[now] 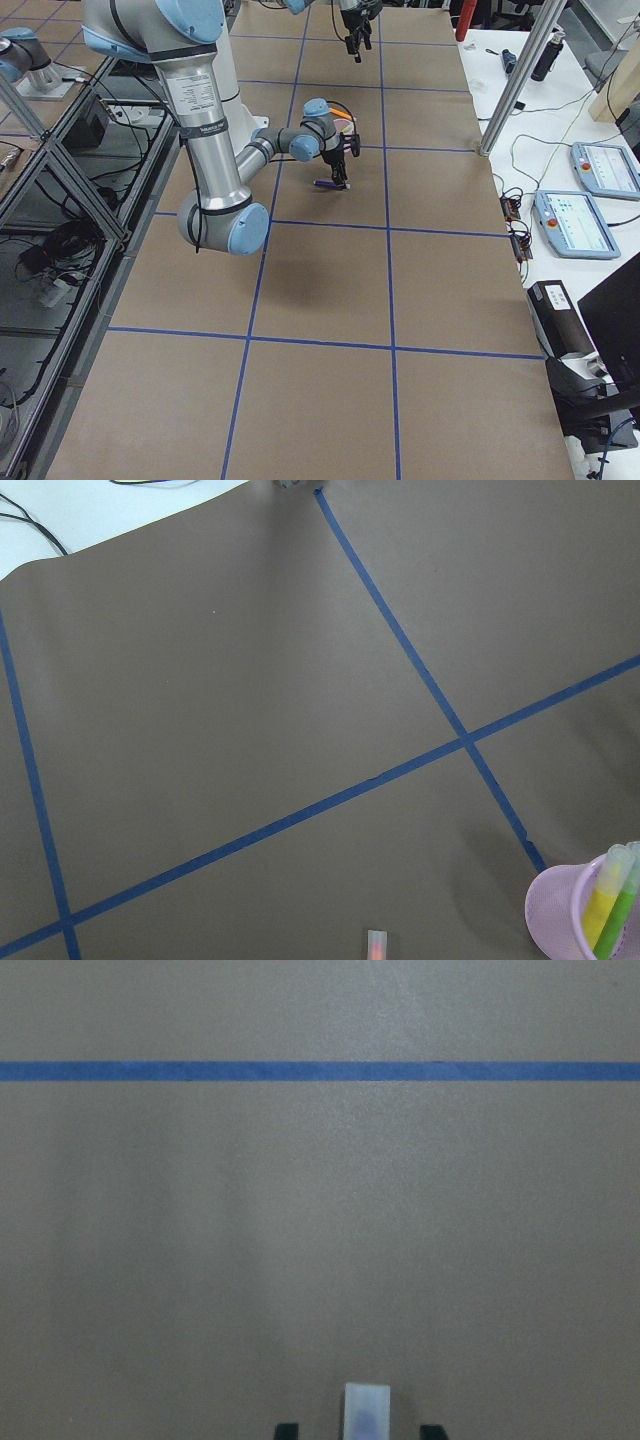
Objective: Collect pens into pen holder
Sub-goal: 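Lower the right gripper onto the purple marker and grasp it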
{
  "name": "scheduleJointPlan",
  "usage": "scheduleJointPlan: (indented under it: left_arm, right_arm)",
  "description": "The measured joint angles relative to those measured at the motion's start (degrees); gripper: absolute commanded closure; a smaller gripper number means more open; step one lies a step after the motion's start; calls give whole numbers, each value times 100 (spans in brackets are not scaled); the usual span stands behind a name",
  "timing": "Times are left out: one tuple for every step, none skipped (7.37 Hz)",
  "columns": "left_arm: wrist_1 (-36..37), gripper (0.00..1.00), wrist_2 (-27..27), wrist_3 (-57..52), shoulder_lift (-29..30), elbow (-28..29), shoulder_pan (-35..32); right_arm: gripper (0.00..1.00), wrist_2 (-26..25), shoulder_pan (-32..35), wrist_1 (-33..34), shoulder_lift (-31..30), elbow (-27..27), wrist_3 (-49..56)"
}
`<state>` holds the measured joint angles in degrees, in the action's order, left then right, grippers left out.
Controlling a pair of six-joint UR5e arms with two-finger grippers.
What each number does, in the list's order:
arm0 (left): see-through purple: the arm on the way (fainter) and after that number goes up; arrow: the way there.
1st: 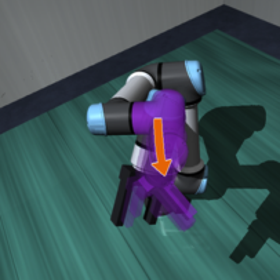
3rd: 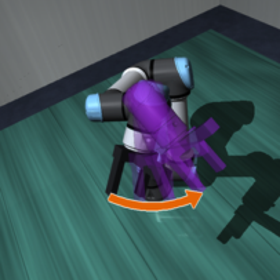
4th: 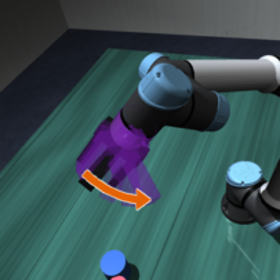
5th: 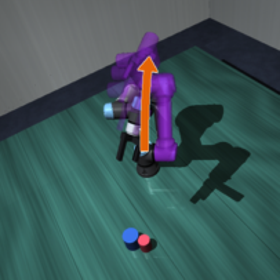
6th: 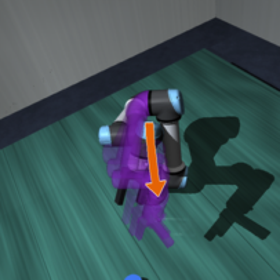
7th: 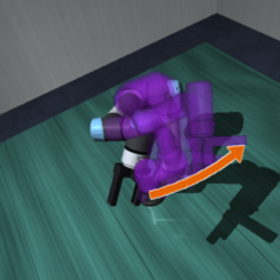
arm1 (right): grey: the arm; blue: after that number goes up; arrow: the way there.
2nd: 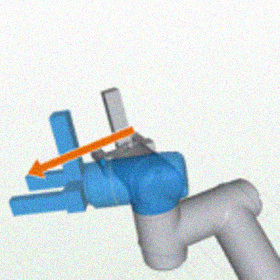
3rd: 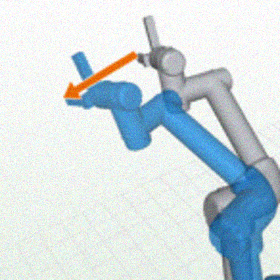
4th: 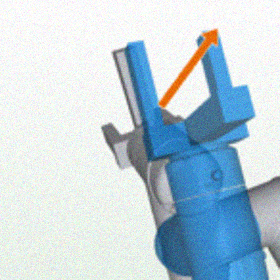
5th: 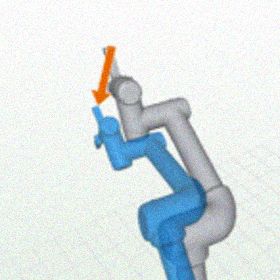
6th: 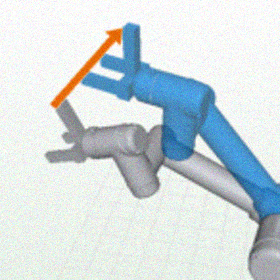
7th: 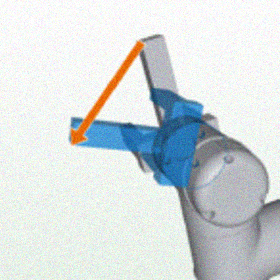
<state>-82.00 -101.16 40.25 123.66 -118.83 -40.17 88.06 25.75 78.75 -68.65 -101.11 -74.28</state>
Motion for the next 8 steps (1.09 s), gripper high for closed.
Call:
scheduleJointPlan:
  left_arm:
    - [0, 0, 1, 0, 0, 3, 0]
    - [0, 0, 5, 0, 0, 9, 0]
    - [0, 0, 5, 0, 0, 13, 0]
    - [0, 0, 4, 0, 6, 15, 0]
    - [0, 0, 6, 0, 16, 17, 0]
    - [0, 0, 7, 0, 30, 17, 0]
    - [0, 0, 8, 0, 38, 18, 0]
    - [0, 0, 8, -2, 41, 21, 0]
  right_arm:
    - [61, 2, -9, 0, 10, 3, -39]
    - [60, 6, -19, 0, 14, 8, -63]
    - [59, 8, -22, 0, 8, 9, -72]
    - [57, 11, -25, 0, -8, 8, -76]
    - [57, 15, -26, 0, -21, 5, -77]
    - [58, 17, -26, 0, -29, 9, -78]
    - [58, 18, -27, 0, -32, 21, -78]
    - [60, 18, -30, 0, -32, 26, -84]
